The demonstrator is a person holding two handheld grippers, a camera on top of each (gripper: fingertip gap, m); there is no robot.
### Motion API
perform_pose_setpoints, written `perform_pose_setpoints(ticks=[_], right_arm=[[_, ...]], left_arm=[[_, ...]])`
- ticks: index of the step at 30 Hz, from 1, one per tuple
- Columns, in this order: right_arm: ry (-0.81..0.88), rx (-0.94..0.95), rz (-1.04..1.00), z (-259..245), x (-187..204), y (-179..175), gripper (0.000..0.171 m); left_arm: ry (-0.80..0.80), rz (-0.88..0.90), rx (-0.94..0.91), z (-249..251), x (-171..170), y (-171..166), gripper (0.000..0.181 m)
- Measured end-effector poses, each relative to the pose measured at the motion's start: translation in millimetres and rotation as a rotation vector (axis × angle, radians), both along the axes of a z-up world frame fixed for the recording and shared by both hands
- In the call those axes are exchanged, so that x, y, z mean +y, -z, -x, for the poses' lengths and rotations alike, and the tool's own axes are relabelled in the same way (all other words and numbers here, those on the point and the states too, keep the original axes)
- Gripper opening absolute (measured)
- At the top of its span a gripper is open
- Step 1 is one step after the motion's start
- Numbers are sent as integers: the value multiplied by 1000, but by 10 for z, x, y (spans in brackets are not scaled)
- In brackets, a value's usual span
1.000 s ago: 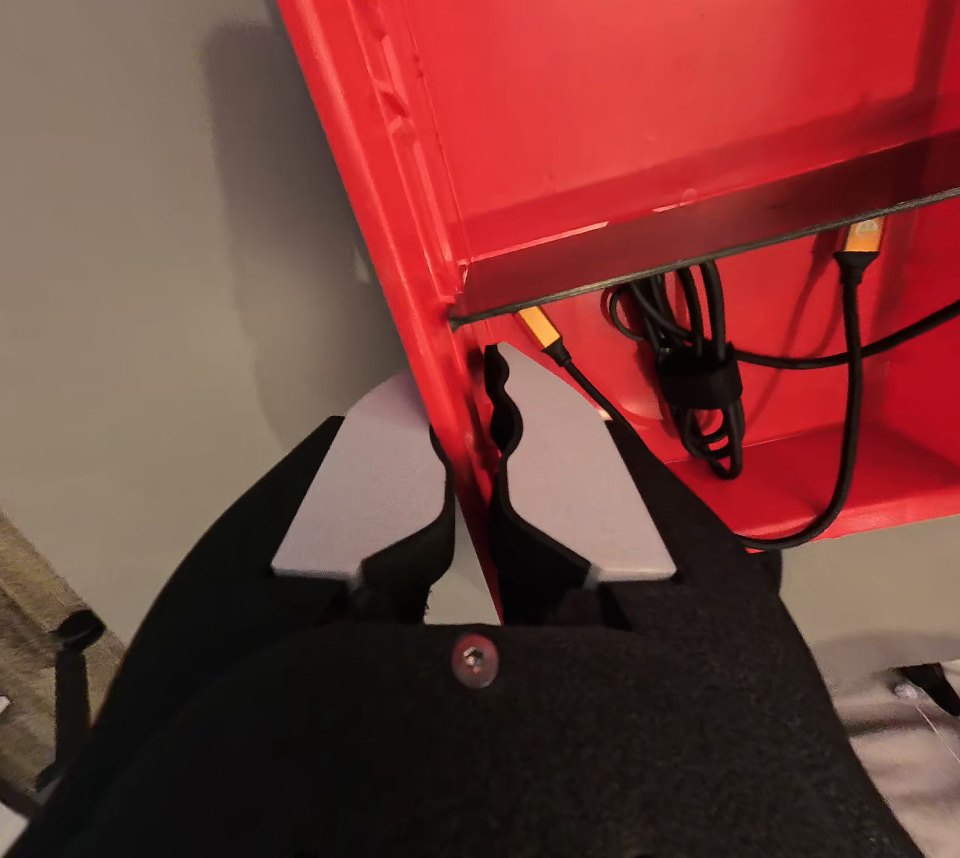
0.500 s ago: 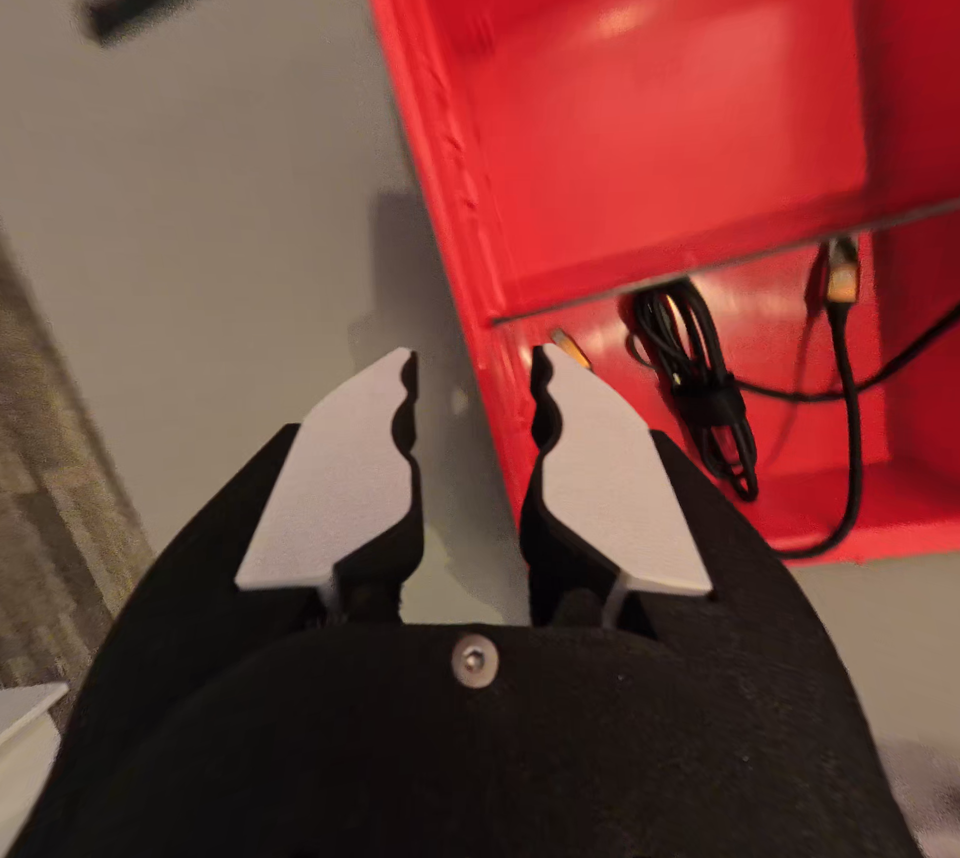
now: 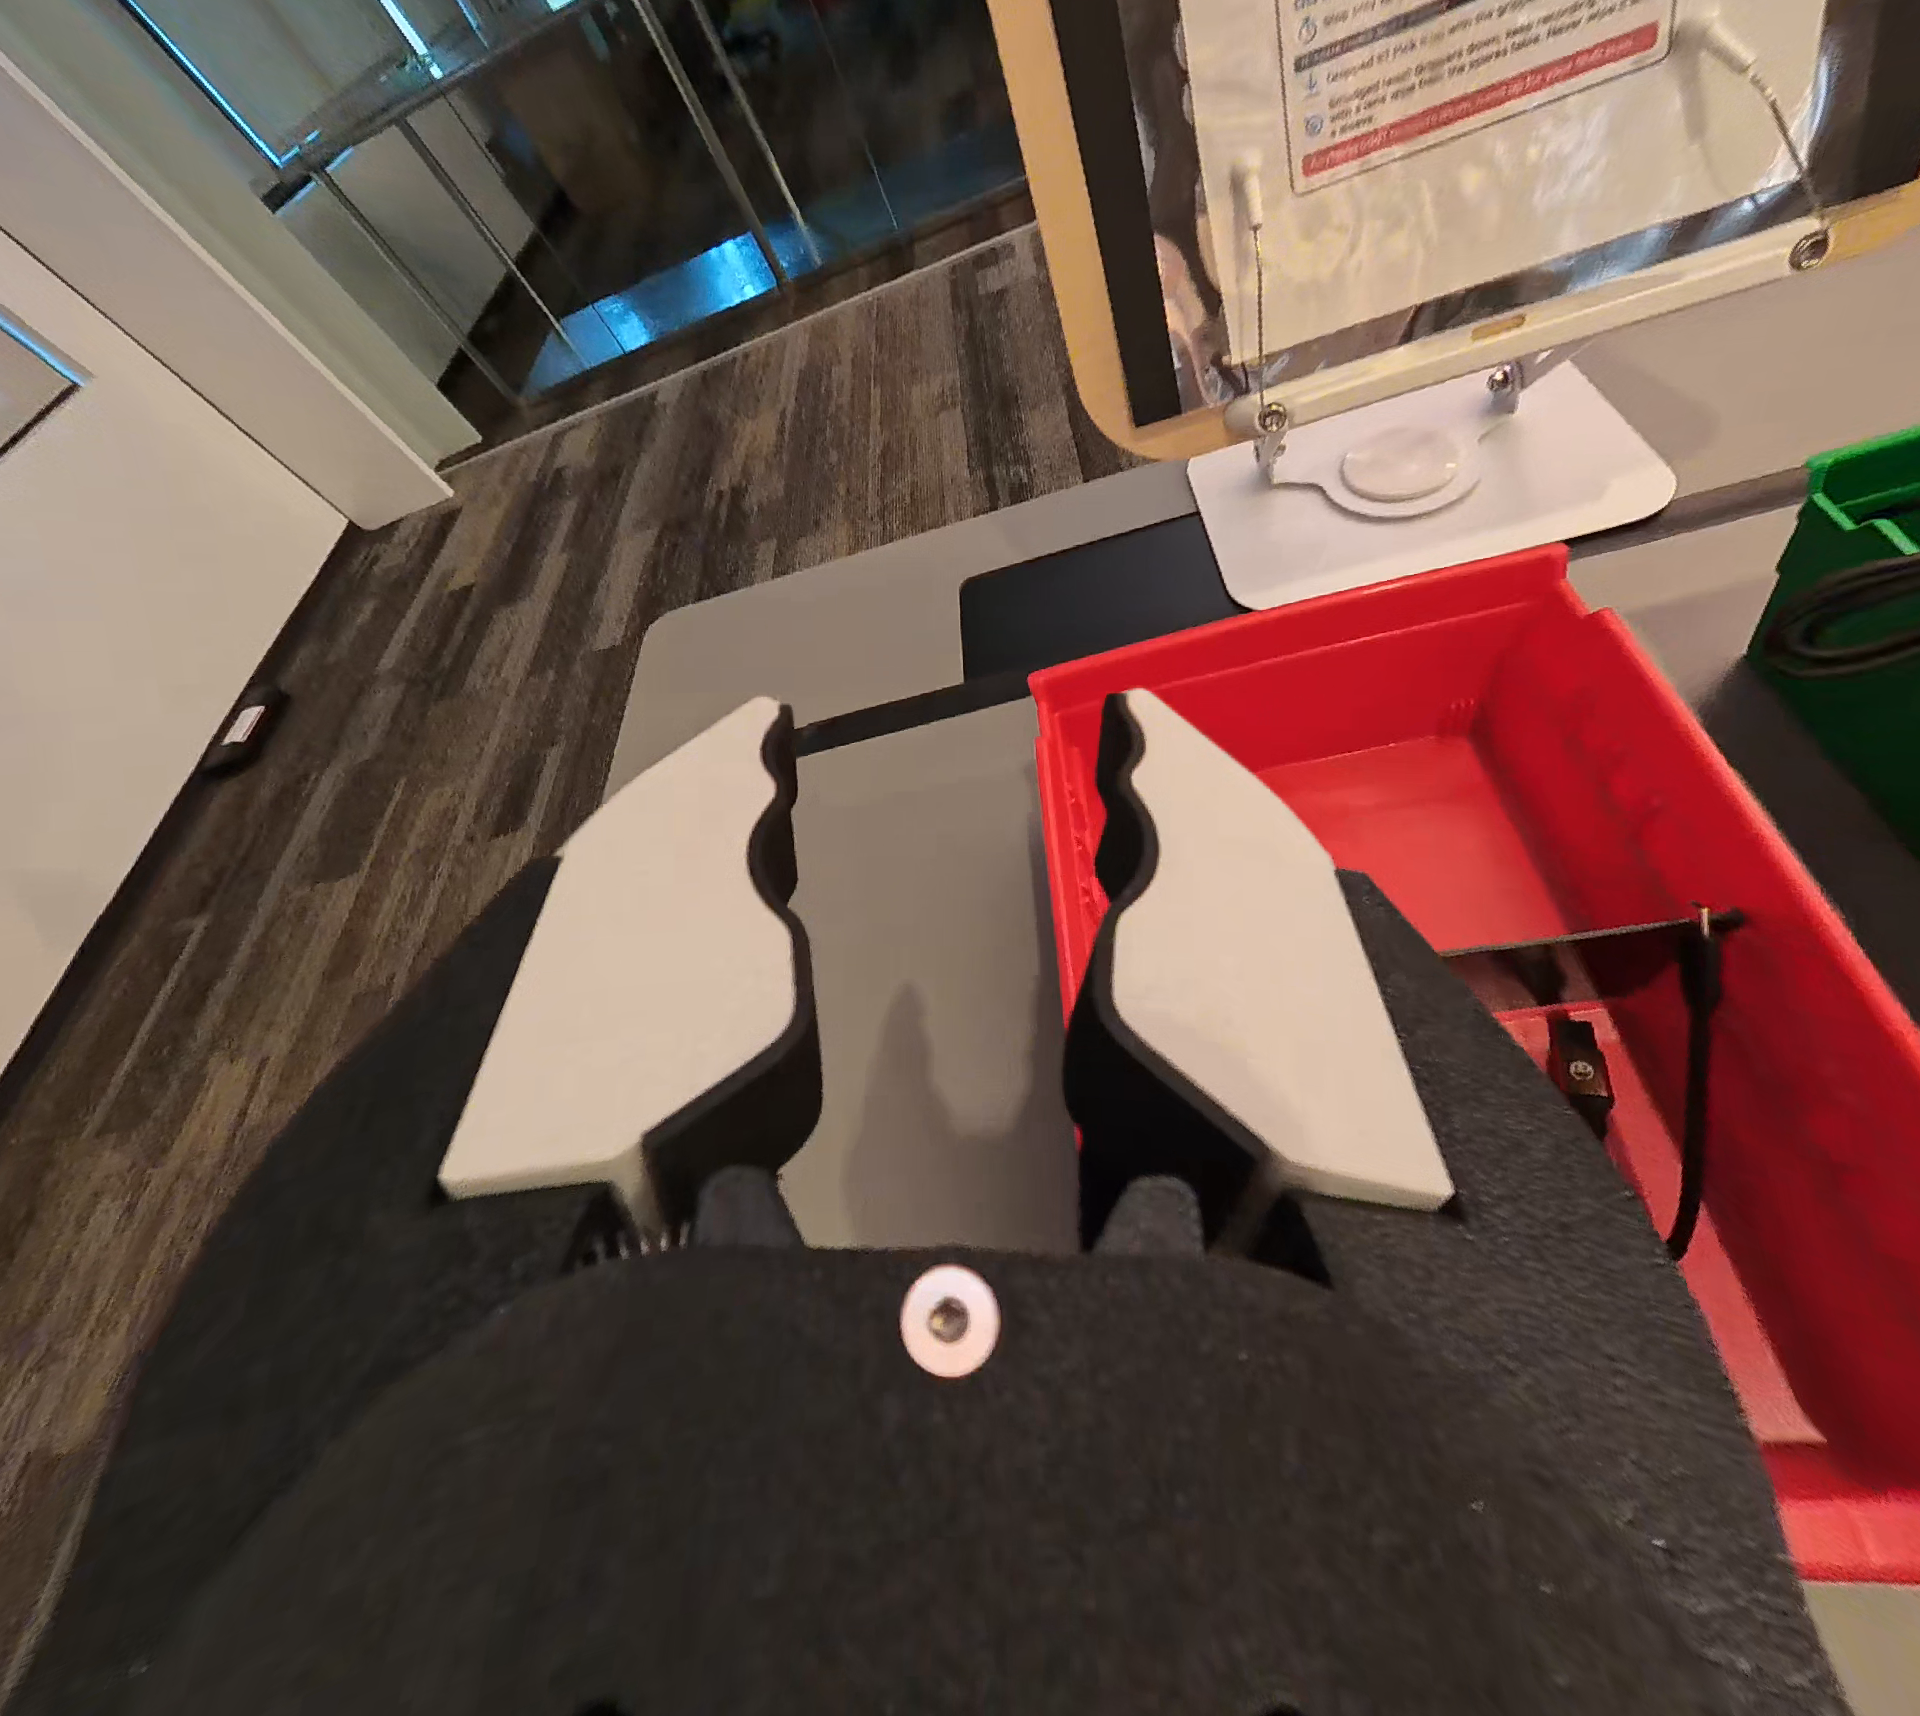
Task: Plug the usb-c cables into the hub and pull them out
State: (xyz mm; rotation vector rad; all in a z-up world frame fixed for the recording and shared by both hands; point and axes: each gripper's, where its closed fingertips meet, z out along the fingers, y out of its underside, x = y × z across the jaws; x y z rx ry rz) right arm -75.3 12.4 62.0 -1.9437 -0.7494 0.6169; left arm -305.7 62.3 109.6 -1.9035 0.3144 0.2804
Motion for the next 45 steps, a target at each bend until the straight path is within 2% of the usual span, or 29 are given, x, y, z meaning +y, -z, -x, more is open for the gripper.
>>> perform_pose_setpoints(ticks=[1, 4, 6, 8, 10, 12, 13, 17, 22, 27, 32, 36, 40, 42, 45], right_arm=[[-3, -47, 86, 212, -30, 221, 50], [128, -257, 150, 445, 83, 765, 46], [210, -280, 199, 518, 158, 940, 41], [256, -302, 281, 578, 174, 1092, 43], [326, -415, 320, 505, 227, 1280, 49], [331, -463, 419, 510, 178, 1488, 57], [341, -472, 451, 510, 173, 1571, 56], [318, -454, 598, 600, 196, 1845, 31], [299, -469, 732, 577, 259, 1887, 15], [231, -408, 814, 651, 309, 1831, 13], [186, -468, 782, 743, 494, 1609, 11], [87, -478, 763, 937, 638, 1198, 12], [17, -506, 698, 924, 787, 419, 12], [25, -514, 647, 704, 866, -82, 12], [101, -490, 589, 124, 937, -797, 13]], left_arm=[[5, -7, -6, -5, -6, -19, 55], [33, -11, -29, -34, -31, -43, 55], [52, -8, -41, -46, -57, -47, 55], [72, -6, -51, -53, -92, -55, 55], [93, -19, -70, -61, -126, -96, 55], [117, -32, -86, -71, -161, -133, 53], [127, -34, -89, -76, -178, -144, 53], [184, -35, -113, -136, -232, -166, 53], [229, -26, -132, -179, -269, -168, 51], [237, -59, -167, -173, -343, -270, 51], [243, -258, -284, -135, -706, -741, 51], [285, -471, -440, -83, -1198, -1161, 47], [263, -582, -488, 86, -1590, -1360, 64], [274, -630, -519, 153, -1759, -1434, 67], [340, -675, -552, 133, -1961, -1517, 68]])
